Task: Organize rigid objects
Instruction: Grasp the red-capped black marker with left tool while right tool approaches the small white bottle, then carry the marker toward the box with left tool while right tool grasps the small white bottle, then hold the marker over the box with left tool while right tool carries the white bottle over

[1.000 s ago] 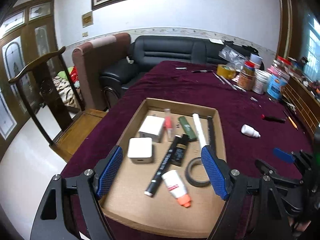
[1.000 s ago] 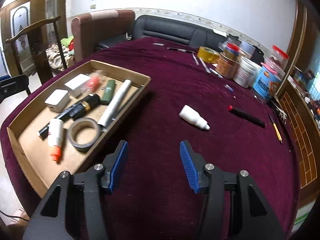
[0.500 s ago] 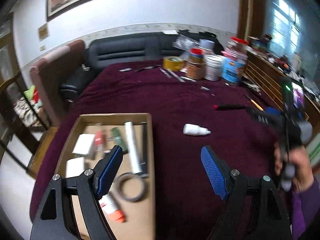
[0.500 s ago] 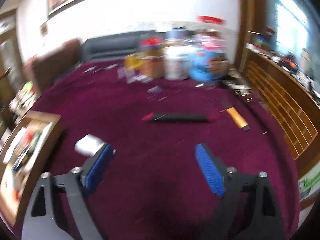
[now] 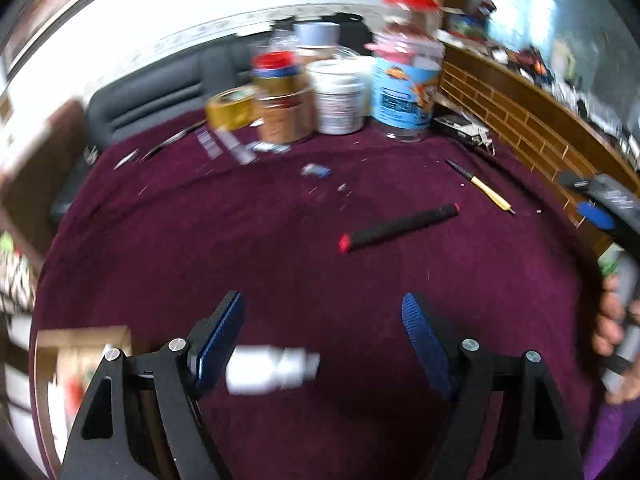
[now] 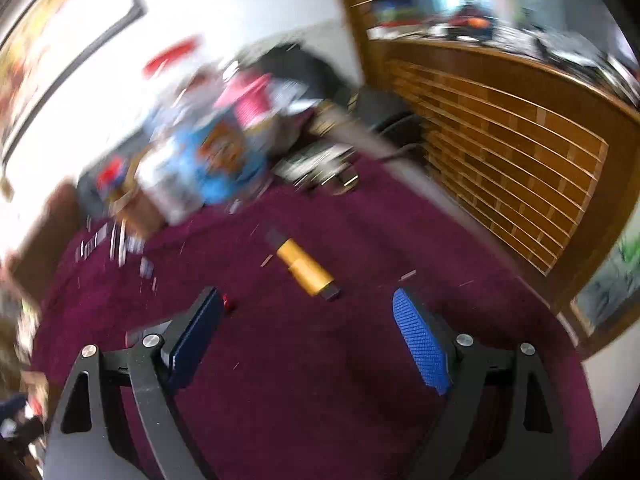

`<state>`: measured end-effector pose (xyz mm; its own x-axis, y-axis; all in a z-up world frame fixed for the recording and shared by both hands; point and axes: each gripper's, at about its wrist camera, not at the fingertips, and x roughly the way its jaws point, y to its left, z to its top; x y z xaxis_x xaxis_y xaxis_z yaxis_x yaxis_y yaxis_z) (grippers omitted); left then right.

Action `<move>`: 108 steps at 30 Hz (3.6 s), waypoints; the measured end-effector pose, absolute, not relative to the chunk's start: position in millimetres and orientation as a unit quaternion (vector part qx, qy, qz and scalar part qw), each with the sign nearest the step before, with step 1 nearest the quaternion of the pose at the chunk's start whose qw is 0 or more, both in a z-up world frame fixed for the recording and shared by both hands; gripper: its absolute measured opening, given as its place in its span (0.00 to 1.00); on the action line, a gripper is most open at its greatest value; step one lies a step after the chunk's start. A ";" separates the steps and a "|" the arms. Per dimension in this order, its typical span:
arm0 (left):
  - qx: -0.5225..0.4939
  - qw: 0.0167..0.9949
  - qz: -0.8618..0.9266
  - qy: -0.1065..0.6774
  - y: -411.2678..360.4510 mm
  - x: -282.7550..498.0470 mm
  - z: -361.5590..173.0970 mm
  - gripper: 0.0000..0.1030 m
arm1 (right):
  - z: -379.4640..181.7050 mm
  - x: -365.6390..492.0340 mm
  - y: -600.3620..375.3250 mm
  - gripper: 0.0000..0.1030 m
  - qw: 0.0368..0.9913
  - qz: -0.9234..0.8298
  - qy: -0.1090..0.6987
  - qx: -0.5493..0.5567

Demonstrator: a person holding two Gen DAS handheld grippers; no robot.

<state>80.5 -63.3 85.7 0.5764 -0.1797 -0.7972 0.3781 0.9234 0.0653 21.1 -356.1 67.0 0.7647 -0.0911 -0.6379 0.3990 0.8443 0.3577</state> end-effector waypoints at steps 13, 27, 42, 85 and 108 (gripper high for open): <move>0.198 0.866 -0.205 0.411 -145.4 145.4 24.4 0.67 | 57.1 23.9 -370.9 0.85 0.898 -0.153 0.320 0.262; 0.164 0.831 -0.239 0.474 -131.1 83.7 31.1 0.11 | 35.9 40.9 -356.2 0.84 0.892 -0.142 0.357 0.238; 0.098 0.843 -0.222 0.480 -104.1 22.3 27.4 0.11 | 29.7 43.6 -345.9 0.84 0.890 -0.128 0.366 0.238; -0.118 0.904 -0.065 0.405 209.4 -111.7 71.3 0.12 | 5.8 73.3 -13.3 0.43 0.857 0.159 0.478 -0.105; -0.144 0.912 -0.048 0.381 242.9 -144.6 76.3 0.12 | 6.0 43.1 -39.1 0.38 0.861 0.111 0.493 -0.060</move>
<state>-144.6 242.9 76.3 0.7056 -0.1977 -0.6805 -0.0218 0.9538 -0.2997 43.1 -39.1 6.0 0.4890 0.1323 -0.8622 -0.2509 0.9680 0.0062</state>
